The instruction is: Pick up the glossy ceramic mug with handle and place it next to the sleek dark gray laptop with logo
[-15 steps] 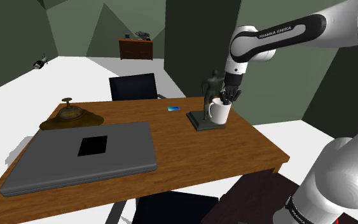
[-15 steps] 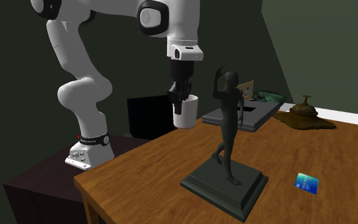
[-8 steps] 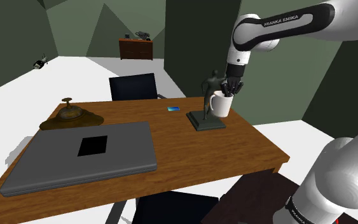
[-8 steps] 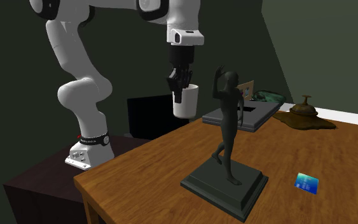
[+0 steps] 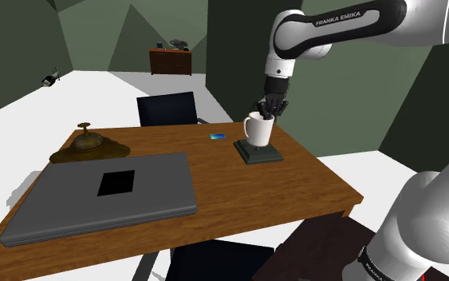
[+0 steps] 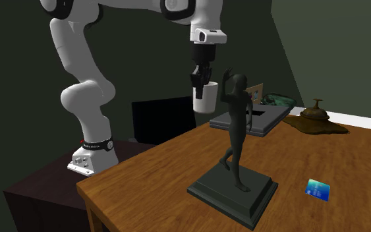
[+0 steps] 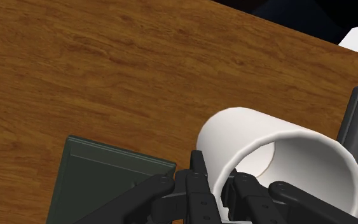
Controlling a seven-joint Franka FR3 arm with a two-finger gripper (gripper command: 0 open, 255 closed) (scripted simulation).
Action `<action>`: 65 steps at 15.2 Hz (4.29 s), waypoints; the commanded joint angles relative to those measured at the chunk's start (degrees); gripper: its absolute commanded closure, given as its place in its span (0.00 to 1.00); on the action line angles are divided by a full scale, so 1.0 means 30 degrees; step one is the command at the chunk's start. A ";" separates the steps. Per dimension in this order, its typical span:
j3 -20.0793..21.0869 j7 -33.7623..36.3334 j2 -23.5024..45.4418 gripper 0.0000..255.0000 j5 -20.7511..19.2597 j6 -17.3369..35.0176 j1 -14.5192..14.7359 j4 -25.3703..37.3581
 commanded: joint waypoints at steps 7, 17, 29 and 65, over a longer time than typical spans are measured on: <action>0.1930 0.3139 0.2677 1.00 0.0750 0.0147 0.1462 0.2742; 0.3541 0.6286 0.6567 1.00 0.0802 -0.0075 0.2987 0.7113; 0.3556 0.6074 0.6993 1.00 0.0843 0.2896 0.3012 0.4560; 0.3477 0.5795 0.7740 0.00 0.0866 0.4873 0.2982 0.3312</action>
